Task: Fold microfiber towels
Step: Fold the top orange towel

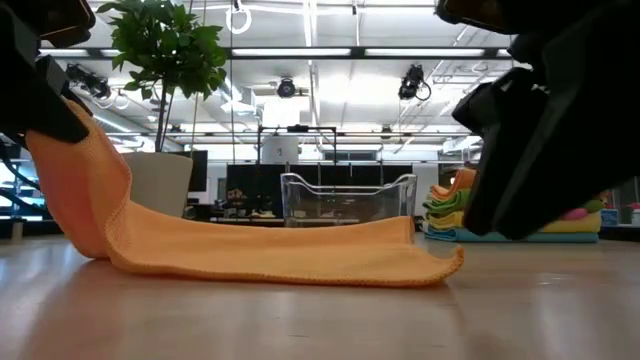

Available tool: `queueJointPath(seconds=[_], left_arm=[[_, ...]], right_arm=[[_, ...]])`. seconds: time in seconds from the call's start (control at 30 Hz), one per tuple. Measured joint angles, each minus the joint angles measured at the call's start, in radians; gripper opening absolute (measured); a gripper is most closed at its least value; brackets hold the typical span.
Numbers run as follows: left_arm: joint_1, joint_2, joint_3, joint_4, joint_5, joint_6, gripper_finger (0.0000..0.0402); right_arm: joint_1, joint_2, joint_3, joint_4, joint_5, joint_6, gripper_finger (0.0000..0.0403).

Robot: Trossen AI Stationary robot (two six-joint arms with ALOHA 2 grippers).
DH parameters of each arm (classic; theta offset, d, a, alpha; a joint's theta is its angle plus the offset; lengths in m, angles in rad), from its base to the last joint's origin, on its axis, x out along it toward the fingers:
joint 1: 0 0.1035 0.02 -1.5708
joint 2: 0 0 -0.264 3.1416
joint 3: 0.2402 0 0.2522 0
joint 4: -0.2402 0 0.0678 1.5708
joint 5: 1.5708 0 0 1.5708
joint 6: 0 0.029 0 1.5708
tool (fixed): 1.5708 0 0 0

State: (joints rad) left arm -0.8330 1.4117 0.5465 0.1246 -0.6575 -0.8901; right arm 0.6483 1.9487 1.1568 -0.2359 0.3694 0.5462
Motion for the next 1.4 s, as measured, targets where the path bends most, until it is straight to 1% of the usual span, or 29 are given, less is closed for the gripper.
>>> queueJointPath(seconds=[0.1, 0.2, 0.3, 0.37, 0.43, 0.5, 0.57, 0.63, 0.7, 0.83, 0.87, 0.9, 1.03, 1.1, 1.27, 1.4], left_arm=[[0.000, 0.000, 0.000, 0.002, 0.000, -0.005, 0.0005], [0.000, 0.000, 0.000, 0.003, 0.007, -0.008, 0.0006], [0.000, 0.000, 0.000, 0.003, 0.007, -0.009, 0.0011], [0.000, 0.000, 0.000, 0.003, 0.008, -0.015, 0.0009], [0.000, 0.000, 0.000, 0.005, 0.008, -0.016, 0.0005], [0.000, 0.000, 0.000, 0.004, 0.008, -0.020, 0.0006], [0.000, 0.000, 0.000, 0.011, 0.008, -0.023, 0.0010], [0.000, 0.000, 0.000, 0.015, 0.008, -0.033, 0.0011], [0.000, 0.000, 0.000, 0.024, 0.008, -0.040, 0.0007], [0.000, 0.000, 0.000, 0.035, 0.008, -0.042, 0.0007], [0.000, 0.000, 0.000, 0.039, 0.008, -0.042, 0.0009], [0.000, 0.000, 0.000, 0.041, 0.008, -0.042, 0.0010], [0.005, 0.000, 0.000, 0.060, 0.009, -0.049, 0.0006], [0.006, 0.000, 0.000, 0.101, 0.008, -0.059, 0.0006], [0.005, 0.006, 0.000, 0.242, 0.009, -0.070, 0.0008], [0.005, 0.042, 0.055, 0.271, 0.007, -0.100, 0.0006]], right_arm=[[-0.004, 0.013, 0.014, 0.009, -0.001, -0.054, 0.0155], [-0.010, 0.018, 0.017, 0.011, -0.005, -0.101, 0.0164], [-0.024, 0.025, 0.016, 0.035, -0.044, -0.144, 0.0165], [-0.040, 0.038, 0.016, 0.061, -0.080, -0.165, 0.0165], [-0.055, 0.050, 0.015, 0.053, -0.092, -0.184, 0.0165], [-0.071, 0.066, 0.015, 0.070, -0.100, -0.181, 0.0165], [-0.082, 0.079, 0.017, 0.074, -0.146, -0.164, 0.0163], [-0.085, 0.094, 0.020, 0.079, -0.169, -0.133, 0.0151], [-0.077, 0.097, 0.021, 0.069, -0.158, -0.107, 0.0124], [-0.047, 0.091, 0.018, 0.057, -0.106, -0.095, 0.0037], [-0.042, 0.085, 0.018, 0.055, -0.106, -0.088, 0.0020], [-0.039, 0.078, 0.017, 0.042, -0.112, -0.076, 0.0012], [-0.019, 0.035, 0.012, -0.054, -0.152, 0.032, 0.0007], [0.001, 0.001, 0.010, -0.117, -0.163, 0.080, 0.0005], [0.086, -0.106, 0.012, -0.209, -0.147, 0.138, 0.0003], [0.168, -0.190, 0.012, -0.218, -0.121, 0.216, 0.0003]])
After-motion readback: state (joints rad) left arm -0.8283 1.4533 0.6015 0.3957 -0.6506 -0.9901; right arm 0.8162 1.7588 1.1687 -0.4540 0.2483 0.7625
